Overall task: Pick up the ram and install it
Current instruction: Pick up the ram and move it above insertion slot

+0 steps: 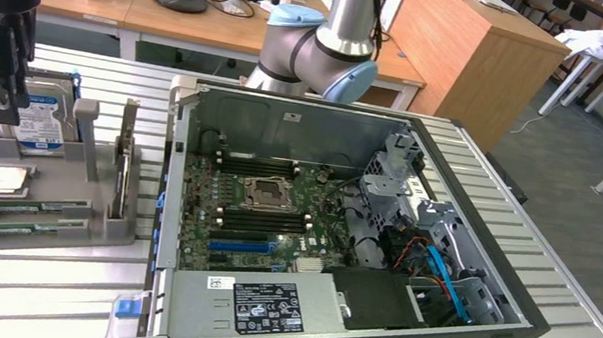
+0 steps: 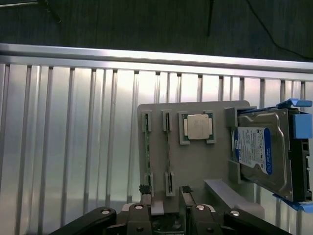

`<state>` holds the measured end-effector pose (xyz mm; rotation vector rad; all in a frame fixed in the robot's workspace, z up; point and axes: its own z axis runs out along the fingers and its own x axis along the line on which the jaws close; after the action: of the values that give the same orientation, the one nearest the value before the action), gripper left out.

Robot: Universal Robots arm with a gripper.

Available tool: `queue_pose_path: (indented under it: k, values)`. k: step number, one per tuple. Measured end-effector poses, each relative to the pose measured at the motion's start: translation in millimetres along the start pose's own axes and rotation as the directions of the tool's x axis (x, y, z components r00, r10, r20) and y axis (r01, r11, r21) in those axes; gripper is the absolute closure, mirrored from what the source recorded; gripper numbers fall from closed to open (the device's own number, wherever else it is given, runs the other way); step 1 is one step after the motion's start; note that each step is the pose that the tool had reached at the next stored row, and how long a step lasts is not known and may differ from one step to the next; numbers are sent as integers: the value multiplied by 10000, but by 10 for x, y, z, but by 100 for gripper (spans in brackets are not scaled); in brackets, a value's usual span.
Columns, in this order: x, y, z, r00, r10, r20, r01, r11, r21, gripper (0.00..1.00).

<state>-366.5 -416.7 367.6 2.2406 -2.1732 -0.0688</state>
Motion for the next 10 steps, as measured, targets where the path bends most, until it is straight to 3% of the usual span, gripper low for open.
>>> queue_pose_path:
  k: [10]
  values:
    - [3,-28,101,10000,0,0,0,10000,1,64]
